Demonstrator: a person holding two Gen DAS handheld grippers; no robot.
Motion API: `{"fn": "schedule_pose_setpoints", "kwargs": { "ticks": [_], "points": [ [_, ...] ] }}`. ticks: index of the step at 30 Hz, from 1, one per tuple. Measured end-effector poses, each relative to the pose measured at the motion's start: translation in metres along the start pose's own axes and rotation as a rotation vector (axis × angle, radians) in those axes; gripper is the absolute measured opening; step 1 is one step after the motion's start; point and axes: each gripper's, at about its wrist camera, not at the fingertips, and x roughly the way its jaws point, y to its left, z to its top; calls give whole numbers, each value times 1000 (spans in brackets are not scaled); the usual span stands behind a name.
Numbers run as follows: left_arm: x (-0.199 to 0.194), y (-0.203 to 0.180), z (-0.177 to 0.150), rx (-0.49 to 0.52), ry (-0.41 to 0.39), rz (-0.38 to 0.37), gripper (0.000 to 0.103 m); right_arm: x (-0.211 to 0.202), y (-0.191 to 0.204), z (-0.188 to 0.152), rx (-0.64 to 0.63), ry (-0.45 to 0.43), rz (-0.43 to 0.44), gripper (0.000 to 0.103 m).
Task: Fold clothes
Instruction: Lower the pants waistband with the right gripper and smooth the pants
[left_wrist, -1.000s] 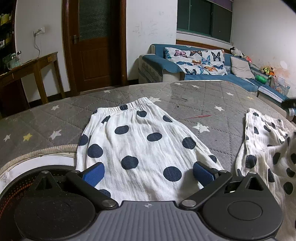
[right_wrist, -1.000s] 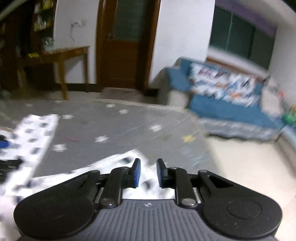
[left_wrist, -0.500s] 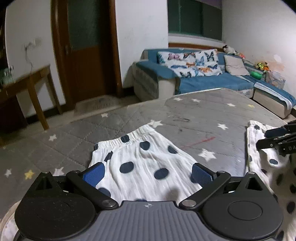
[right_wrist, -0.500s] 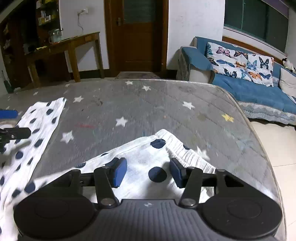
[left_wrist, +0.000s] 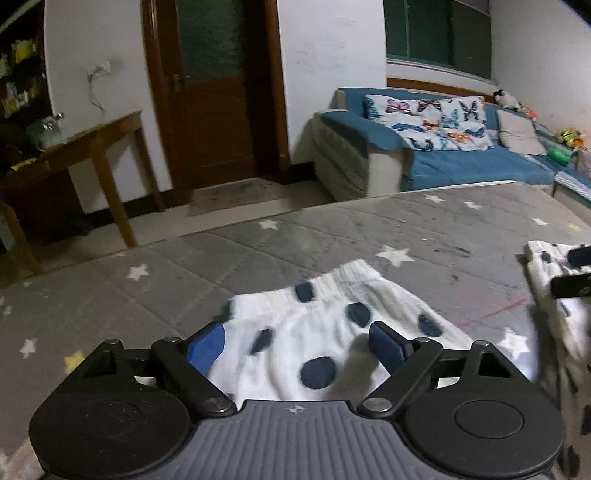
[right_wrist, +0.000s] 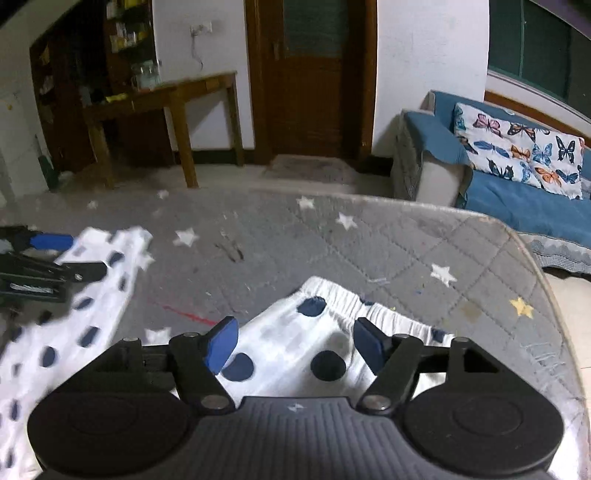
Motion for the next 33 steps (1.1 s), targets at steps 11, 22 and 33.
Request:
{"fn": "schedule_pose_setpoints", "kwargs": {
  "ticks": [11,22,33],
  "points": [
    [-70,-17,-39,48,-10,-160,70,-64,11,-61,-5,26,105,70],
    [-92,-5,-75,111,4,-38,48,-91,-3,-97,9,31,-57,69],
    [-124,-2,-85,61,14,-58,46,-118,21,-107,17,-15,-29,67]
  ]
}}
